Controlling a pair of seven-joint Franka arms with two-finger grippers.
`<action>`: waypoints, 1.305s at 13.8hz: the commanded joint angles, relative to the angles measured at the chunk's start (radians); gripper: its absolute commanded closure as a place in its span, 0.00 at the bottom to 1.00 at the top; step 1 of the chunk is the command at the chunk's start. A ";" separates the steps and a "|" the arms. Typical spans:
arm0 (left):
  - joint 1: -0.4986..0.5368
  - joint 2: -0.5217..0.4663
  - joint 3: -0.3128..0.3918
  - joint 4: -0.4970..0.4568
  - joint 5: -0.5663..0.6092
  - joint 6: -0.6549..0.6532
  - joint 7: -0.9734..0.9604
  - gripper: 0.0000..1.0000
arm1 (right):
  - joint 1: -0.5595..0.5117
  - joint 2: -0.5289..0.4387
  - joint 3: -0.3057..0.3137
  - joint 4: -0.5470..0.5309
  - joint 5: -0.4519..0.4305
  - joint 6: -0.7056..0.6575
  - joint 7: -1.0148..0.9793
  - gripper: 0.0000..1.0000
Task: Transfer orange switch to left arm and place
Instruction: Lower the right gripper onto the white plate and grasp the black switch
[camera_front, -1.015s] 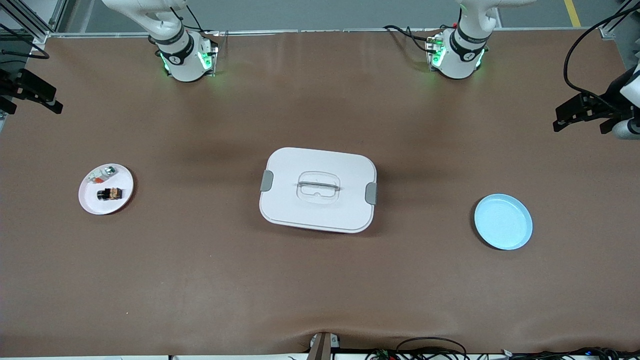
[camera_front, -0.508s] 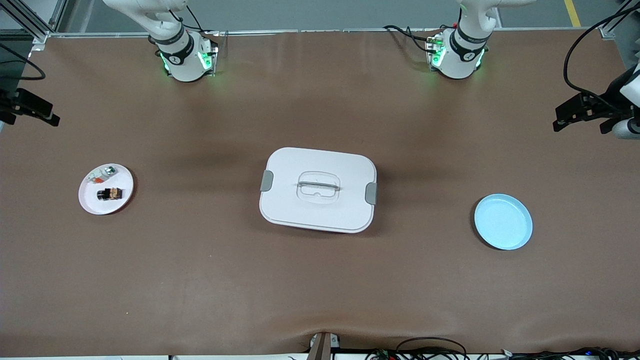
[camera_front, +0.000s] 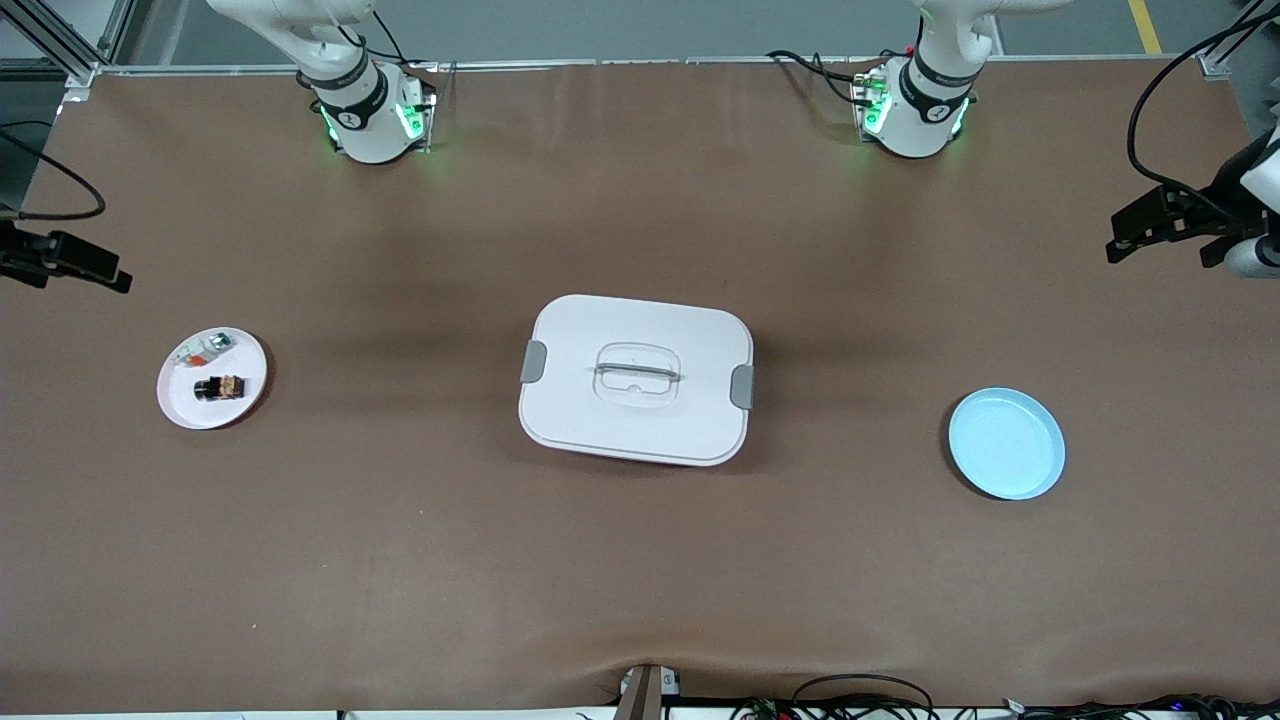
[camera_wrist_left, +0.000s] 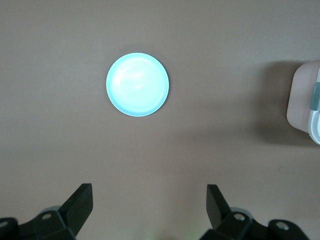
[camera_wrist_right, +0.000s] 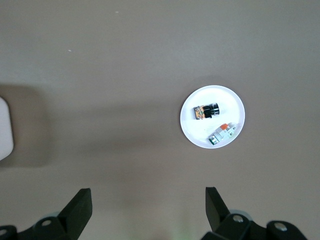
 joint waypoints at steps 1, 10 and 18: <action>-0.003 0.000 -0.002 0.019 -0.001 -0.017 0.012 0.00 | -0.064 0.006 0.009 -0.099 -0.008 0.085 -0.063 0.00; -0.003 0.002 0.000 0.019 -0.001 -0.017 0.012 0.00 | -0.152 0.127 0.009 -0.343 -0.071 0.470 -0.197 0.00; 0.001 0.002 0.000 0.019 -0.001 -0.017 0.013 0.00 | -0.181 0.284 0.009 -0.545 -0.071 0.930 -0.276 0.00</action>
